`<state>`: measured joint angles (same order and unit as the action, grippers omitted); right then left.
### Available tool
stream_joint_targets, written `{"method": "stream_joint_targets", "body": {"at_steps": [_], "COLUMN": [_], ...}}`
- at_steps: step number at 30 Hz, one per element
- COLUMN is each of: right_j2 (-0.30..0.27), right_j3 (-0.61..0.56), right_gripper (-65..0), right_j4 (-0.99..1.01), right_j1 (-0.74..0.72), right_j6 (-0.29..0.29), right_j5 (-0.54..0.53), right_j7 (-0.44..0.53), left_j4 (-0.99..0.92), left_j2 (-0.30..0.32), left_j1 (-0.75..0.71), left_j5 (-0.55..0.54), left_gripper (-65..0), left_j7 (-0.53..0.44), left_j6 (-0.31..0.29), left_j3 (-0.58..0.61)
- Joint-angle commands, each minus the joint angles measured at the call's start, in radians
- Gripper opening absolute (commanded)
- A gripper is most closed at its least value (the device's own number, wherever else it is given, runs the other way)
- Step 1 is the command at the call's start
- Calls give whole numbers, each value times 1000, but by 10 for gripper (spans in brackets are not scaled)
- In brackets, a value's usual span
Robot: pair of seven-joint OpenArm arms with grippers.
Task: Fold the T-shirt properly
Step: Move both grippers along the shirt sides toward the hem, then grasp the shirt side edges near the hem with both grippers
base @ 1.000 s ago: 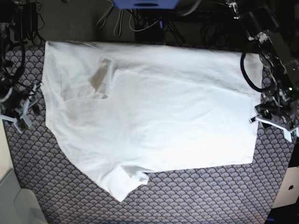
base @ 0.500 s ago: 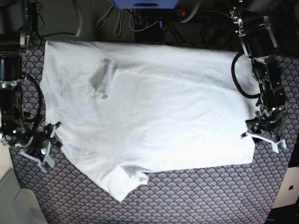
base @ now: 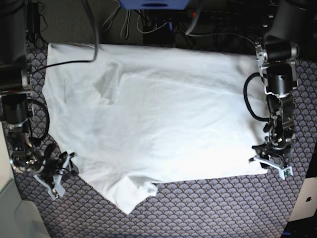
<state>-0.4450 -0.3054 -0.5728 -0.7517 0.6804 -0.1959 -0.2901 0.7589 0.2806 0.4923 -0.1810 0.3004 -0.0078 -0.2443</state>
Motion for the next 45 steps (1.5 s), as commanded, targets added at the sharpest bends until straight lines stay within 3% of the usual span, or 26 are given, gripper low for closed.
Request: {"method": "stream_joint_targets", "body": {"at_steps": [1, 8, 13, 21, 26, 38, 45], "right_j2": [-13, 4, 19, 21, 21, 22, 25], "right_j3": [5, -24, -30, -30, -30, -31, -137], "right_gripper": [-372, -372, -372, -372, -372, -372, -374], "right_j4": [6, 72, 75, 76, 76, 76, 76], "right_j1": [-36, -36, -9, 1, 19, 60, 83], "right_j6": [-34, -54, -175, -193, -259, -293, -296], "right_j5": [-9, -9, -7, -7, -7, -7, -9], "right_j7": [42, 117, 196, 211, 213, 213, 213], "left_j4": [6, 9, 11, 11, 11, 11, 11], "left_j2": [15, 24, 29, 42, 42, 42, 42], "left_j1": [35, 38, 35, 13, -8, -22, -20], "left_j5": [-1, -1, -1, -1, -1, -1, -1], "left_gripper": [-375, -375, -375, -375, -375, -375, -375], "left_j7": [-31, -36, -36, -34, -34, -34, -34], "left_j6": [-4, -4, -4, -5, -5, -5, -5], "left_j3": [0, 0, 0, 0, 0, 0, 0]}}
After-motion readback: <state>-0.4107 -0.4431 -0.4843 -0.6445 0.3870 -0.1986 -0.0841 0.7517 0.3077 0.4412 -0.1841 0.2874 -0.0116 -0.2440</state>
